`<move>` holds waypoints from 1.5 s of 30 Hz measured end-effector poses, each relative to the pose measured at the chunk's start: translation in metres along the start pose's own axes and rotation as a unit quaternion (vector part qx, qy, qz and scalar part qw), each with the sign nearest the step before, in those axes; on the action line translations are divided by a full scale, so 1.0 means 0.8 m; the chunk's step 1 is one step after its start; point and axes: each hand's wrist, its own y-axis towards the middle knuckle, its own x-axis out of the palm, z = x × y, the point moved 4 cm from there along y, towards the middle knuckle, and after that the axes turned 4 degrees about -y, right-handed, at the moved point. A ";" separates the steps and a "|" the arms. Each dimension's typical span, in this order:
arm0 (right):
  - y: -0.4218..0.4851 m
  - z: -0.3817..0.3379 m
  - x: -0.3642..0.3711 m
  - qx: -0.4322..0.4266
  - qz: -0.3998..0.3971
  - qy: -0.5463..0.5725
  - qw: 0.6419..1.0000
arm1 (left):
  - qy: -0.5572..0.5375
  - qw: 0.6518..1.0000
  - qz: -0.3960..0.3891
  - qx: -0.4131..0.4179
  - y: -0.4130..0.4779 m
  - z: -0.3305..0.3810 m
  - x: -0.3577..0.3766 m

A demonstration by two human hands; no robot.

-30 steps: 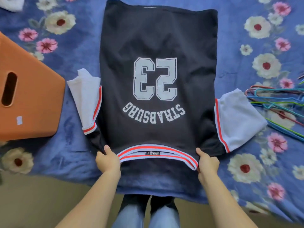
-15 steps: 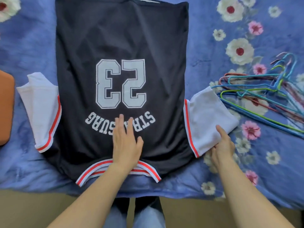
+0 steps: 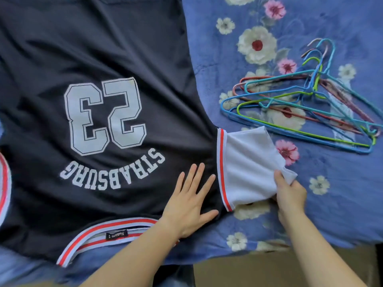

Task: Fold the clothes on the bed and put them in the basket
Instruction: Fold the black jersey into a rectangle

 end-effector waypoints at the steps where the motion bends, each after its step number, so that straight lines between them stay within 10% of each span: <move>1: 0.004 0.004 -0.001 0.022 -0.025 0.042 0.999 | -0.004 1.000 -0.008 0.004 -0.006 0.009 0.006; 5: 0.020 -0.010 0.012 0.066 -0.067 0.154 0.984 | 0.023 0.998 -0.049 0.041 -0.020 0.028 0.025; 16: 0.037 -0.017 -0.018 -0.028 0.083 -0.151 0.985 | -0.015 0.990 -0.082 0.117 -0.033 0.087 0.038; 23: -0.097 -0.063 0.058 -0.311 0.085 -0.304 0.896 | -0.163 0.974 0.123 -0.096 -0.045 -0.019 -0.050; 29: -0.267 -0.040 0.207 -0.534 -0.155 -0.368 0.745 | -0.159 0.861 0.268 -0.403 -0.149 -0.214 -0.125; 33: -0.357 0.002 0.273 -0.603 -0.246 -0.438 0.620 | -0.199 0.683 0.341 -0.615 -0.245 -0.306 -0.150; 38: -0.407 0.027 0.313 -0.644 -0.262 -0.494 0.523 | -0.444 0.518 0.393 -0.616 -0.284 -0.377 -0.150; 45: -0.426 0.015 0.343 -0.630 -0.256 -0.521 0.516 | -0.365 0.742 0.209 -0.523 -0.260 -0.381 -0.170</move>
